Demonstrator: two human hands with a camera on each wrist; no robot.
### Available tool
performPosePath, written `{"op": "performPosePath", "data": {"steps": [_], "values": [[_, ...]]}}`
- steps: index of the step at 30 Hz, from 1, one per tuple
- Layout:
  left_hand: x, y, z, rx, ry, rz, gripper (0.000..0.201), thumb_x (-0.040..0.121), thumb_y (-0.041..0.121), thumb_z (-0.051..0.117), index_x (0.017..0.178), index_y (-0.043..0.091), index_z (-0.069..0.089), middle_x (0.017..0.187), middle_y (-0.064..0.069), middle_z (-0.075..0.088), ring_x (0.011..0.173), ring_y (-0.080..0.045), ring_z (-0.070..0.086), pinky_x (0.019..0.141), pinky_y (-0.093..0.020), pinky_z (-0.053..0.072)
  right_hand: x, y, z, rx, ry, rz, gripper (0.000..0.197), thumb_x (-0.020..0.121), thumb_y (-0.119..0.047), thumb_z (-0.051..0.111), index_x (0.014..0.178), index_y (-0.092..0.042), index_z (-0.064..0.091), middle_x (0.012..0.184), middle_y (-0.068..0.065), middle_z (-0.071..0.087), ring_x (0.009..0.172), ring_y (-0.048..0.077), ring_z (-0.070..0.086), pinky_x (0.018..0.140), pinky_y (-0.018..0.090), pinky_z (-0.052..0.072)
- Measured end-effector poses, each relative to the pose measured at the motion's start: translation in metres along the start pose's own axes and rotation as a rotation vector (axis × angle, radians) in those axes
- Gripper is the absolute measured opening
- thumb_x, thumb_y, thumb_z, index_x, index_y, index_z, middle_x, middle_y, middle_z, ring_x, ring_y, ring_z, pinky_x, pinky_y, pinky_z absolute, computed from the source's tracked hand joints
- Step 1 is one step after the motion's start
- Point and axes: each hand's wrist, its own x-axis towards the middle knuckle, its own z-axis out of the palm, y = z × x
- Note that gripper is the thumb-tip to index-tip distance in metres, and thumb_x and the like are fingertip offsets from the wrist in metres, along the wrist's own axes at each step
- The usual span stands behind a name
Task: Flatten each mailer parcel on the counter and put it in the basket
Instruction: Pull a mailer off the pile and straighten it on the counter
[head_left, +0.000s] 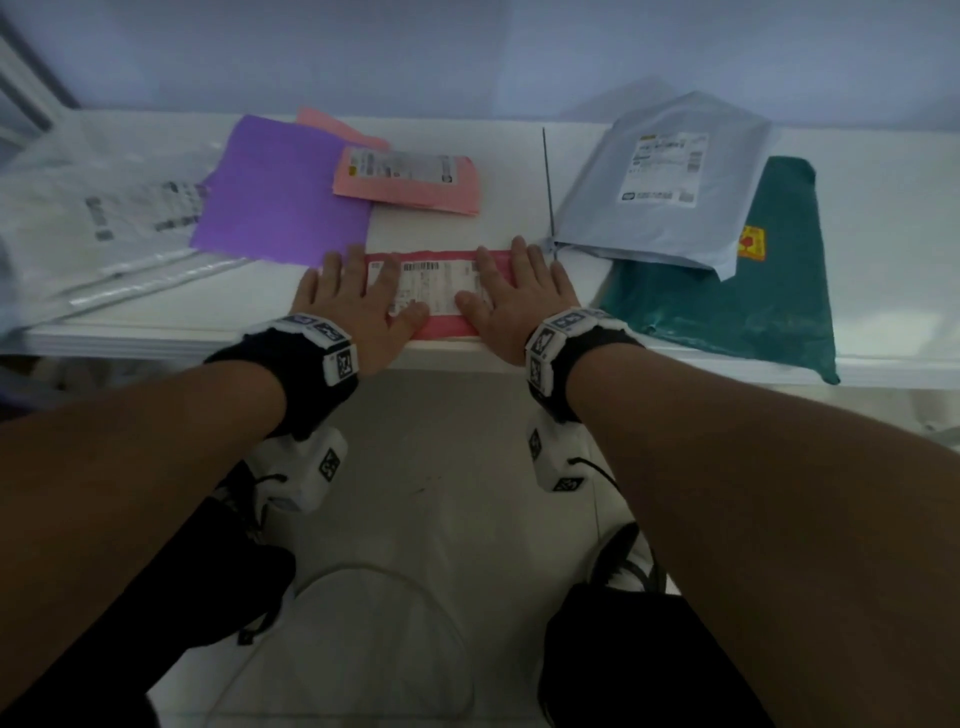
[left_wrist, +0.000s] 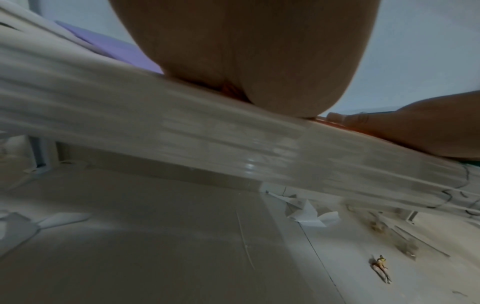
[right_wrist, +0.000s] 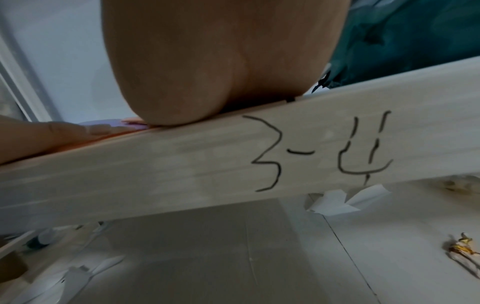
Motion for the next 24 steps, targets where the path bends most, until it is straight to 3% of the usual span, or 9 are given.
{"op": "performPosePath", "data": {"steps": [4,9,15,24], "values": [[-0.005,0.006,-0.001,0.009,0.005,-0.03,0.077,0.087,0.075,0.01,0.152,0.037,-0.008,0.161,-0.008,-0.016,0.148,-0.031,-0.009,0.119,-0.049,-0.002,-0.002,-0.002,-0.001,-0.008,0.007,0.009,0.073,0.095,-0.067,0.017,0.156,-0.032,-0.004,0.164,0.009,-0.012,0.151,0.026,-0.008,0.121,0.044,-0.005],[-0.015,0.006,-0.002,-0.004,0.015,-0.049,0.075,0.089,0.072,0.008,0.152,0.035,-0.007,0.161,-0.012,-0.008,0.149,-0.029,-0.005,0.119,-0.048,-0.002,-0.002,-0.003,-0.002,-0.006,0.014,0.019,0.074,0.095,-0.067,0.018,0.156,-0.032,-0.003,0.164,0.009,-0.011,0.151,0.027,-0.007,0.121,0.044,-0.005],[-0.018,-0.008,0.006,0.007,0.088,0.025,0.079,0.089,0.07,0.008,0.153,0.025,-0.005,0.162,-0.005,-0.008,0.149,-0.023,-0.003,0.12,-0.047,0.001,-0.001,-0.001,-0.003,0.002,0.001,0.009,0.074,0.095,-0.067,0.018,0.156,-0.032,-0.004,0.164,0.009,-0.011,0.151,0.026,-0.008,0.121,0.045,-0.005],[-0.01,-0.008,0.003,0.003,0.01,0.037,0.083,0.089,0.07,0.015,0.154,0.023,-0.003,0.162,-0.007,-0.002,0.149,-0.023,-0.001,0.12,-0.045,0.003,-0.002,-0.001,-0.004,0.01,0.002,0.013,0.074,0.096,-0.066,0.02,0.157,-0.032,-0.002,0.164,0.01,-0.011,0.151,0.027,-0.007,0.121,0.044,-0.004]]}}
